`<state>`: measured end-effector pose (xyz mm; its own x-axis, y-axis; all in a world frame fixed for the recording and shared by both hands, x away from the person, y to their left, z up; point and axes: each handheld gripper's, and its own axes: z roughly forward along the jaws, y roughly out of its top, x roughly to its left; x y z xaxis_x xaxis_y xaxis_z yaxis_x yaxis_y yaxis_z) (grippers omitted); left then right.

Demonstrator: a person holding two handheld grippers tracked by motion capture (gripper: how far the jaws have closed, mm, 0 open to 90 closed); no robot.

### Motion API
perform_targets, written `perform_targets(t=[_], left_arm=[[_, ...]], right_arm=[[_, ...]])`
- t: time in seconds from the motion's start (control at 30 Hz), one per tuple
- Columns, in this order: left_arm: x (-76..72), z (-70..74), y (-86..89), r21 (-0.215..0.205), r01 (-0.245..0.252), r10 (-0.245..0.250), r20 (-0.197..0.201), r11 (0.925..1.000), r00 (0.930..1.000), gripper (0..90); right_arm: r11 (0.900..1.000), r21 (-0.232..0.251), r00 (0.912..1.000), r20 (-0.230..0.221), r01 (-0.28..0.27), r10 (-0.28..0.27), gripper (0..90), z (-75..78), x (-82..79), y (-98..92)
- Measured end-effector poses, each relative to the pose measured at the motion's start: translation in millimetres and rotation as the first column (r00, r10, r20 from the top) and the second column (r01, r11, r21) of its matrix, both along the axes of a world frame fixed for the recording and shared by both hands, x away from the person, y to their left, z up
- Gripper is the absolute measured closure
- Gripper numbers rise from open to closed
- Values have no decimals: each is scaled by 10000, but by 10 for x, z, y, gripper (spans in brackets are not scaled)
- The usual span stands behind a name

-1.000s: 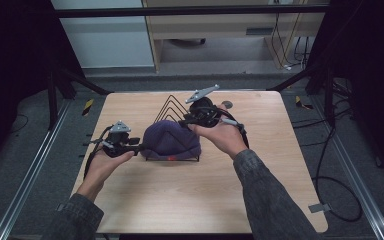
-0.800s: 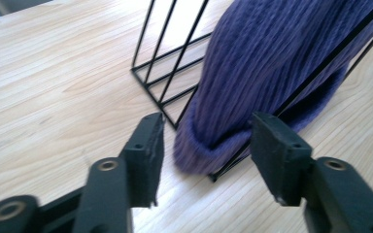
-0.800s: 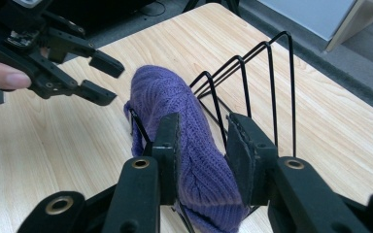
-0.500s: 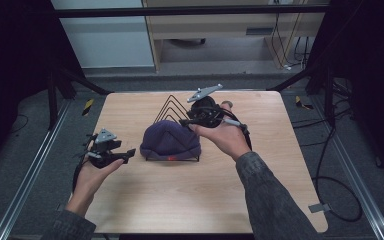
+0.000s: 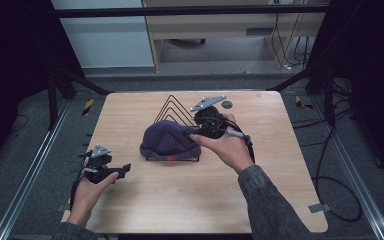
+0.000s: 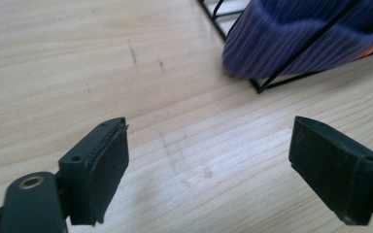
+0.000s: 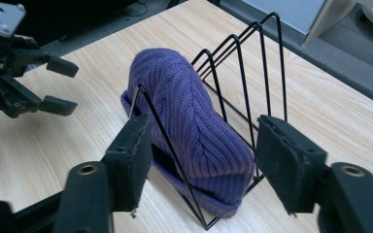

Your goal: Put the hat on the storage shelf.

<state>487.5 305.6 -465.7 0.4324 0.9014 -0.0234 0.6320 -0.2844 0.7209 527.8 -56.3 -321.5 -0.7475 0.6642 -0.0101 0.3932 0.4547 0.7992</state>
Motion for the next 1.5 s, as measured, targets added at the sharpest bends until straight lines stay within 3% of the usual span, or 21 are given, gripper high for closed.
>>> perform_targets(t=[0.03,0.17,0.27,0.63,1.0,1.5], left_arm=[[8,-26,10,357,-4,6,-53,9994,10000,122],[31,-66,15,430,-38,46,-187,9991,9998,102],[27,-93,10,756,44,-24,-268,9971,9996,93],[35,-184,-4,942,187,-117,-738,9954,9972,82],[49,-254,-44,1367,395,-236,-1159,9898,9930,64],[52,-291,-53,1194,334,-169,-1363,9923,9905,21]], right_arm=[[9998,158,9999,89,108,-109,327,8,-15,-48],[9990,289,9990,294,329,-338,268,25,-31,-152],[9964,422,9967,325,730,-744,201,35,-41,-301],[9836,806,9864,177,1613,-1632,140,-83,-121,-768],[9680,851,9716,-376,2359,-2335,119,-382,-228,-1261],[9516,688,9484,-1299,2996,-2892,118,-901,-312,-1553]])
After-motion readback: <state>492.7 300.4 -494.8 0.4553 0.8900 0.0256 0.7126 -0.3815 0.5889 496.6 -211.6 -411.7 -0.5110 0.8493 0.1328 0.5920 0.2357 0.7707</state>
